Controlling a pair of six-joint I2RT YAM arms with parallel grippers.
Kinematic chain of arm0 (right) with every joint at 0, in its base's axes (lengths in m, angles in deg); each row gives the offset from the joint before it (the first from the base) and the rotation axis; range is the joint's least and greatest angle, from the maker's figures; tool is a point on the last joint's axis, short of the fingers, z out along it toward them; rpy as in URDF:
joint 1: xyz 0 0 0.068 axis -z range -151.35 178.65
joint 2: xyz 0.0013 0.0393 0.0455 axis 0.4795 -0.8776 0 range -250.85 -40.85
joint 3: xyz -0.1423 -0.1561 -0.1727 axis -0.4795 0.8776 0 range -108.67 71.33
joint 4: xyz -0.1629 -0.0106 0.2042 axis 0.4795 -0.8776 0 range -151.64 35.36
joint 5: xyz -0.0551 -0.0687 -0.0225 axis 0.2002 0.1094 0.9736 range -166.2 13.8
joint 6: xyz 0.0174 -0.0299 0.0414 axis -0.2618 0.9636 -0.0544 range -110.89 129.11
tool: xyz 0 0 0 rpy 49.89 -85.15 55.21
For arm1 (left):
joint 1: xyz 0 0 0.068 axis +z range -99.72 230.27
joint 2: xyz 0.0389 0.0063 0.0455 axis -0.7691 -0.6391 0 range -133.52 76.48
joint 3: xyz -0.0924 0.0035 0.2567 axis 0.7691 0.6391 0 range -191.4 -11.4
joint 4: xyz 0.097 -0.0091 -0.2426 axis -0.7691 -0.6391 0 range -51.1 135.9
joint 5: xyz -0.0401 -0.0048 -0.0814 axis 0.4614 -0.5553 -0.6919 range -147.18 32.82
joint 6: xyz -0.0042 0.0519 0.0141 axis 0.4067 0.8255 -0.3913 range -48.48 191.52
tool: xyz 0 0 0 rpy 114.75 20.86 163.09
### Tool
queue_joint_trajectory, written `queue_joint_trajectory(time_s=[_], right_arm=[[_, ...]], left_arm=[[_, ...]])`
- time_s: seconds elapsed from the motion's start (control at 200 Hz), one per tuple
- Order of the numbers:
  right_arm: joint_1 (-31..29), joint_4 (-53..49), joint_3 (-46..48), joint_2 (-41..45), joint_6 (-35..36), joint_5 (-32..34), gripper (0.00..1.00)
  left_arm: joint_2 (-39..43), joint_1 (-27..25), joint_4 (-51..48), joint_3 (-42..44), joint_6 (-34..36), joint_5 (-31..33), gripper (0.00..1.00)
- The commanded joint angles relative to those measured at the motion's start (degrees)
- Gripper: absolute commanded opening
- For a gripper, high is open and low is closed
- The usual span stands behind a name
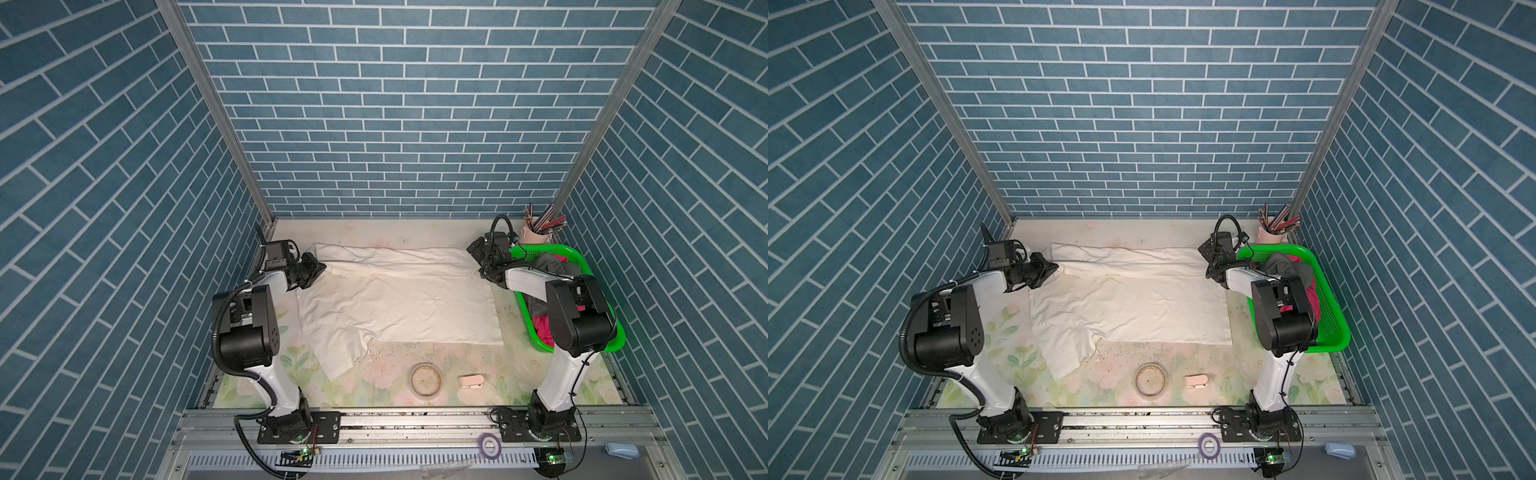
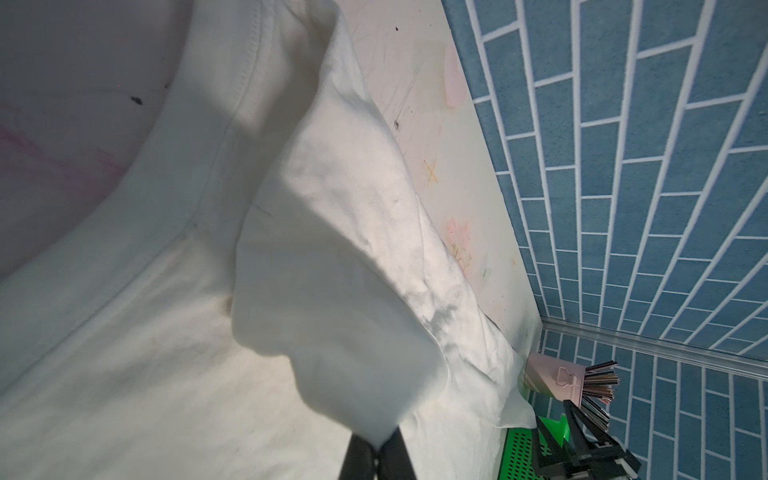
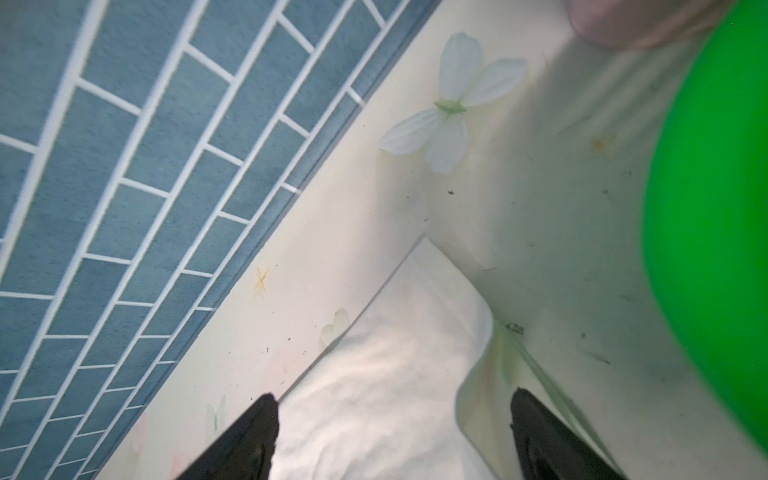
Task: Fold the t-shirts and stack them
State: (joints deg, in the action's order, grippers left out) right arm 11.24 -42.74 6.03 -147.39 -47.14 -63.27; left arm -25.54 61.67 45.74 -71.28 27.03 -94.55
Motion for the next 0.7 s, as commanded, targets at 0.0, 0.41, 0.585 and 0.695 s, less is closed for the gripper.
queue_joint_trajectory(time_s=[0.0,0.41,0.585,0.695], right_arm=[[-1.97,-5.78,-3.35,4.77,3.71,8.18,0.89],[-6.85,-5.2,-12.35,-0.93,17.61,-2.63,0.94],[-12.68,-6.4,-12.14,-3.16,17.77,-13.54,0.97],[-16.72,-5.88,-10.73,-4.47,15.04,-16.22,0.97]], left_arm=[[-0.38,0.39,0.91,0.46,0.33,-0.25,0.0],[-0.21,0.38,0.7,-0.11,-0.16,-0.52,0.03],[0.14,0.3,0.34,0.08,-0.24,-0.17,0.09],[1.56,-0.12,0.6,1.13,-1.02,-0.3,0.09]])
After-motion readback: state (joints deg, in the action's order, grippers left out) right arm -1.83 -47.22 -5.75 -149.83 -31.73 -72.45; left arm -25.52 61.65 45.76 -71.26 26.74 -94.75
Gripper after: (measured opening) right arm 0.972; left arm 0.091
